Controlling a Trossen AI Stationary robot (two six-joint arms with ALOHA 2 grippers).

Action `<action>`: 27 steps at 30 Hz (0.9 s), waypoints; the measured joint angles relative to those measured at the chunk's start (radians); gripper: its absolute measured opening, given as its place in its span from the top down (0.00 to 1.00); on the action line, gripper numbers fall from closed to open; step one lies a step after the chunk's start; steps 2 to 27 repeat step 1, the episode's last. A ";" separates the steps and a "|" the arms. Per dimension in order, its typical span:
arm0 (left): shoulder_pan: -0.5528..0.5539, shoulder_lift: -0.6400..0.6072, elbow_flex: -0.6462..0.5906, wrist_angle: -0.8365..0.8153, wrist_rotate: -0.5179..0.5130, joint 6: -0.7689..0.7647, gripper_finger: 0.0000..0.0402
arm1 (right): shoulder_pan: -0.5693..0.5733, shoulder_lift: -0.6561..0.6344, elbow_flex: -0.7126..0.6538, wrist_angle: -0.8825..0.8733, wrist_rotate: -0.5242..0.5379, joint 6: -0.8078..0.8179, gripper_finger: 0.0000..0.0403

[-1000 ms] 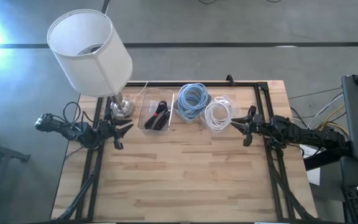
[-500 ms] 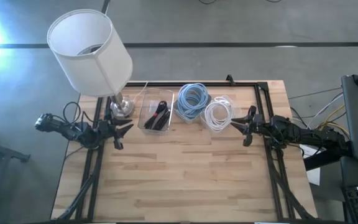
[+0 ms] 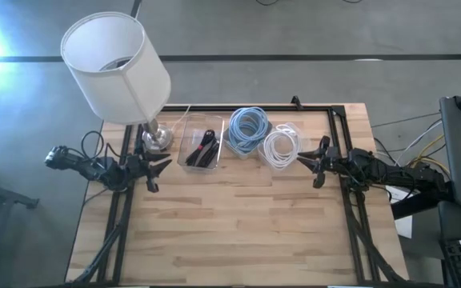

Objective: Sort HDMI cables
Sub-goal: Return to Home Position

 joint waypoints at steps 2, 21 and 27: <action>0.000 0.000 0.000 0.000 0.000 0.000 0.77 | 0.000 0.000 0.000 0.000 0.000 0.000 0.80; 0.000 0.000 0.000 0.000 0.000 0.000 0.77 | 0.000 0.000 0.000 0.000 0.000 0.000 0.80; 0.000 0.000 0.000 0.000 0.000 0.000 0.77 | 0.000 0.000 0.000 0.000 0.000 0.000 0.80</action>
